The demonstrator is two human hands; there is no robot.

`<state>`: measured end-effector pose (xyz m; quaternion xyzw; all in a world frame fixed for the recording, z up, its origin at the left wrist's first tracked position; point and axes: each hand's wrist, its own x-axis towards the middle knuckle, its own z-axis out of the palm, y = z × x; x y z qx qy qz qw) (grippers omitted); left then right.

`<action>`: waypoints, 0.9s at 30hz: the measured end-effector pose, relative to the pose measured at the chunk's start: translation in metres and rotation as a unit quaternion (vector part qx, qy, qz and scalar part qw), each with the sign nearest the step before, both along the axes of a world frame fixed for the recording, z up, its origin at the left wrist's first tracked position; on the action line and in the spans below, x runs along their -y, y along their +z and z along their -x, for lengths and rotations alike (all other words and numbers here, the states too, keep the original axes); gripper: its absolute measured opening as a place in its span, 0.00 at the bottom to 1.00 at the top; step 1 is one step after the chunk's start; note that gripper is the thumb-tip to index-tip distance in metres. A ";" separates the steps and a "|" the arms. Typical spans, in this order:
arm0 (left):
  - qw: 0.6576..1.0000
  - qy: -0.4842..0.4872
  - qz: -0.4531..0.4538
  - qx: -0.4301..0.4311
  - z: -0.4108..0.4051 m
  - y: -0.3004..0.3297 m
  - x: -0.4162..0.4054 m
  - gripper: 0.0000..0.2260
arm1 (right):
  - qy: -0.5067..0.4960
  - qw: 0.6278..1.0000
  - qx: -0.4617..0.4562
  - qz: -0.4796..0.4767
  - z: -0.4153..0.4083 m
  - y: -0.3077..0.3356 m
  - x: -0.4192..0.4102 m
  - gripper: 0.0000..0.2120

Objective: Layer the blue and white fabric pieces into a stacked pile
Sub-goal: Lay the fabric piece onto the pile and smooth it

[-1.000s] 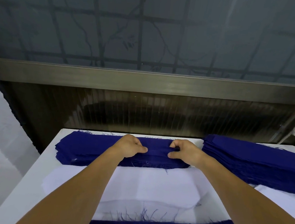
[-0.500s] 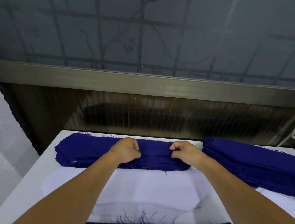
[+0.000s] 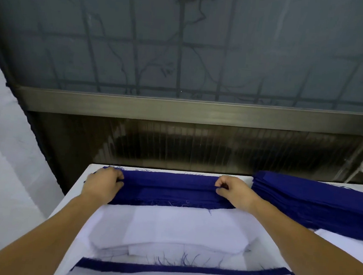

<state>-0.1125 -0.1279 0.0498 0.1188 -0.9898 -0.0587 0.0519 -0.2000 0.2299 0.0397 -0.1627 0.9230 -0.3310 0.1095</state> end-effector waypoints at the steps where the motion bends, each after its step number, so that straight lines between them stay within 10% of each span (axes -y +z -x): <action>1: 0.999 -0.016 0.019 -0.028 -0.009 0.005 -0.001 0.06 | -0.002 1.000 -0.027 -0.002 -0.012 0.005 -0.004 0.08; 5: 0.988 -0.103 -0.020 -0.114 -0.065 0.021 -0.012 0.06 | -0.003 0.996 -0.089 0.017 -0.079 0.023 -0.038 0.08; 14: 0.972 -0.166 -0.167 0.015 -0.159 0.032 -0.031 0.06 | 0.046 0.997 0.050 0.043 -0.181 0.046 -0.100 0.06; 21: 0.962 -0.181 -0.149 -0.141 -0.184 0.032 -0.038 0.12 | 0.004 0.970 -0.240 0.026 -0.202 0.041 -0.099 0.08; 27: 0.943 -0.316 -0.060 -0.081 -0.218 -0.010 -0.044 0.09 | 0.125 0.942 -0.309 -0.040 -0.235 -0.024 -0.110 0.18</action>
